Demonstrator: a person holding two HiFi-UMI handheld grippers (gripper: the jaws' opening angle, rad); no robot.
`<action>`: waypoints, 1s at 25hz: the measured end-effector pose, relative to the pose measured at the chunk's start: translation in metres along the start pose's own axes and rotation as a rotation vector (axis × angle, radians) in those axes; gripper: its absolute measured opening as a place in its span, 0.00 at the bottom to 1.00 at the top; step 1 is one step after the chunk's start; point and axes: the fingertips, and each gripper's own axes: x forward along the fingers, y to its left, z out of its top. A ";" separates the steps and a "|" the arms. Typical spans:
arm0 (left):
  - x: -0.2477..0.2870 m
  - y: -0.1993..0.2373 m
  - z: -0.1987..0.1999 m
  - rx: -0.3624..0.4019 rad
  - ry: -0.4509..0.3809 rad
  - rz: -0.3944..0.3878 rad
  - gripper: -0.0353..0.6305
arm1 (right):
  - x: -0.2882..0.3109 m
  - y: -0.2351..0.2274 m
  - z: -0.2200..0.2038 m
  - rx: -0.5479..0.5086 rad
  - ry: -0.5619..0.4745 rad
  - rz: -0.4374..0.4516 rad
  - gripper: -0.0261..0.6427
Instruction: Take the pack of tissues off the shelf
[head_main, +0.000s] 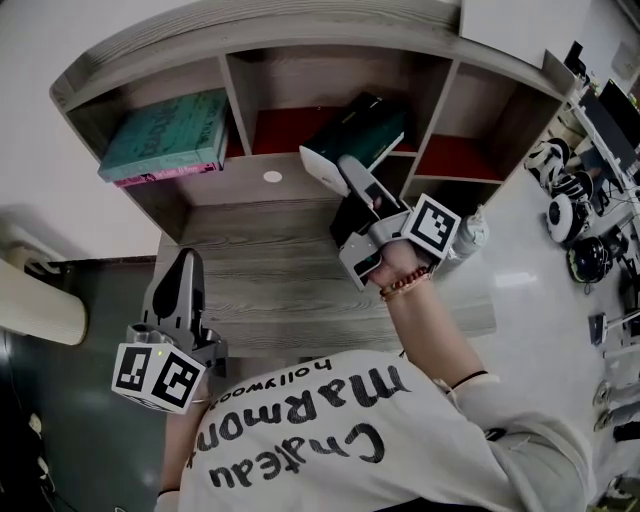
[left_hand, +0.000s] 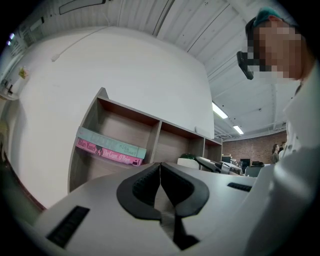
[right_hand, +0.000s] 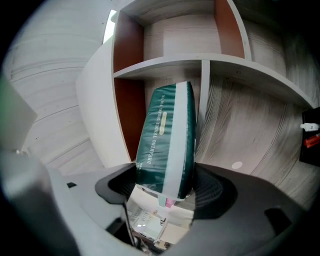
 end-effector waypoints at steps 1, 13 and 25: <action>-0.004 -0.001 -0.001 -0.002 -0.002 -0.003 0.08 | -0.003 0.000 -0.004 -0.020 0.004 -0.013 0.54; -0.050 -0.008 -0.004 -0.015 -0.012 -0.027 0.08 | -0.035 0.006 -0.064 -0.117 0.121 -0.088 0.54; -0.109 -0.014 -0.013 -0.040 0.002 -0.019 0.08 | -0.080 -0.001 -0.131 -0.058 0.210 -0.164 0.54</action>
